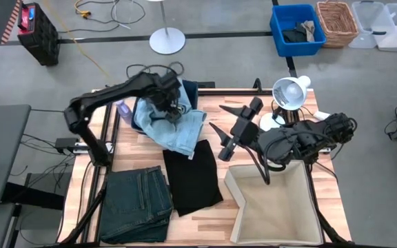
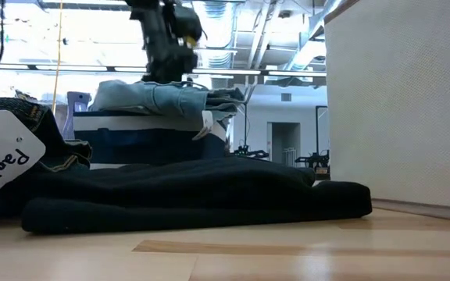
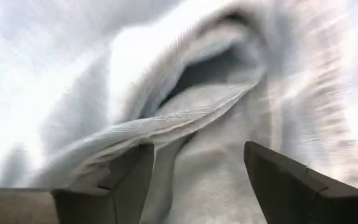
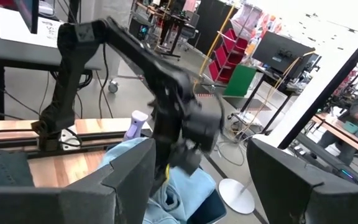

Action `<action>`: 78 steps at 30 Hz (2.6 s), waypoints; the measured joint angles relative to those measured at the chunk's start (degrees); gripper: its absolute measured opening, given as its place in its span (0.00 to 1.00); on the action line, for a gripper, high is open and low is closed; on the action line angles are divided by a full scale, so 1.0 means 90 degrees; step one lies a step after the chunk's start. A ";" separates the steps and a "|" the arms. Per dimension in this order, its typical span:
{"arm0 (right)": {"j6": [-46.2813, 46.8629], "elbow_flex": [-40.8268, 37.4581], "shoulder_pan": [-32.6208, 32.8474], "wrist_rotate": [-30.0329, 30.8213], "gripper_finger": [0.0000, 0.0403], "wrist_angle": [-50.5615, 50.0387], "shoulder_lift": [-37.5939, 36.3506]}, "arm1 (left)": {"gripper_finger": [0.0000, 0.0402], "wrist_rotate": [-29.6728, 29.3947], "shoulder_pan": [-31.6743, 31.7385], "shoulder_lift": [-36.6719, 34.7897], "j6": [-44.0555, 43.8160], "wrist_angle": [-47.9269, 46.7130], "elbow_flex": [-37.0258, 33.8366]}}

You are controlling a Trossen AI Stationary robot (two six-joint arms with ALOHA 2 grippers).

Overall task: Sort clothes
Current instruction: Put the gray pants into the blue bin

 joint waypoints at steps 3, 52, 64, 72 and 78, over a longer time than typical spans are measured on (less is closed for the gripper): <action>0.0002 0.0000 0.0002 -0.0007 0.67 0.0043 0.0000 | 0.62 -0.0014 -0.0003 -0.0590 -0.0005 0.0242 0.0018; -0.0546 0.0000 -0.0396 -0.0882 0.67 0.0279 -0.0216 | 0.64 -0.2883 -0.3978 0.0685 0.1285 -0.1219 0.0026; -0.0499 0.0000 -0.0321 -0.0855 0.67 0.0279 -0.0214 | 0.24 -0.3936 -0.3779 0.0996 0.0935 -0.1287 0.0026; -0.0499 0.0000 -0.0321 -0.0845 0.67 0.0286 -0.0214 | 0.05 -0.3885 -0.3760 0.0677 0.0692 -0.1611 0.0423; -0.0531 0.0000 -0.0323 -0.0833 0.67 0.0343 -0.0214 | 0.05 -0.3999 -0.3598 -0.0062 0.0001 -0.1816 0.0999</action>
